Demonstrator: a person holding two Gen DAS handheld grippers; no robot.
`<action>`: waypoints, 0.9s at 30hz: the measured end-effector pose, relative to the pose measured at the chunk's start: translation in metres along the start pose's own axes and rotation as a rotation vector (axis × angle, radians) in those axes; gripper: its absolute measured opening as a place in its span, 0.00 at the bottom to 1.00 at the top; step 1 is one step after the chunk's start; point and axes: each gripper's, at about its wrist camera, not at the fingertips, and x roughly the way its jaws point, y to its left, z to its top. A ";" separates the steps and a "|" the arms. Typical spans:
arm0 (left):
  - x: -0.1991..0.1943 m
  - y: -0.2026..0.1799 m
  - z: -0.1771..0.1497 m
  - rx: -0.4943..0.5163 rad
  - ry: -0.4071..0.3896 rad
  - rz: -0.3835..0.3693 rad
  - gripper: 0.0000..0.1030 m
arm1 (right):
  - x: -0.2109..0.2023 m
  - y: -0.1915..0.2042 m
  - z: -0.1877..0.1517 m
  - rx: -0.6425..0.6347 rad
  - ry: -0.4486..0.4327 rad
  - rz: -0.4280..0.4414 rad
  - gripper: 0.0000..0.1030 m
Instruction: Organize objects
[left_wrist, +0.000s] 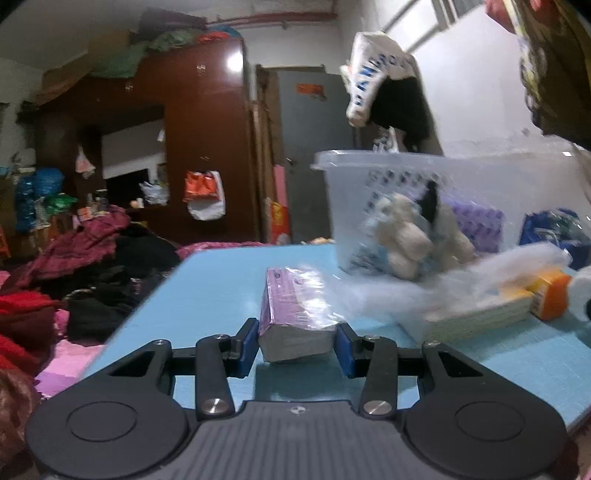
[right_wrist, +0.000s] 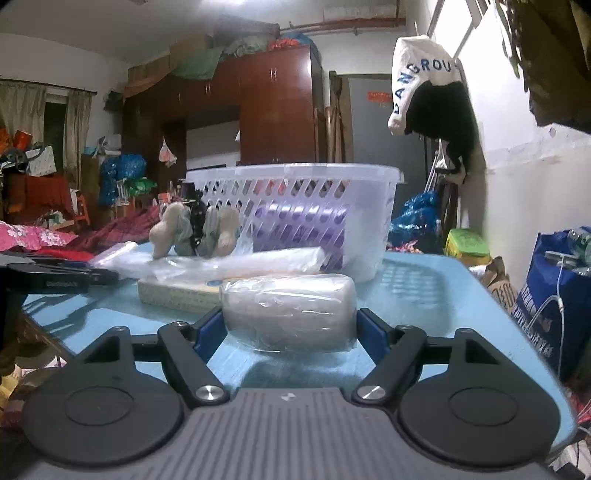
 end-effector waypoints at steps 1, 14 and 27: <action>-0.002 0.004 0.001 -0.006 -0.009 0.012 0.45 | -0.001 -0.001 0.001 0.001 -0.005 0.003 0.76; -0.024 -0.005 0.038 -0.033 -0.180 -0.035 0.45 | -0.010 -0.024 0.047 0.016 -0.087 0.011 0.76; 0.131 -0.095 0.209 0.090 0.202 -0.256 0.45 | 0.161 -0.036 0.188 0.017 0.203 -0.077 0.75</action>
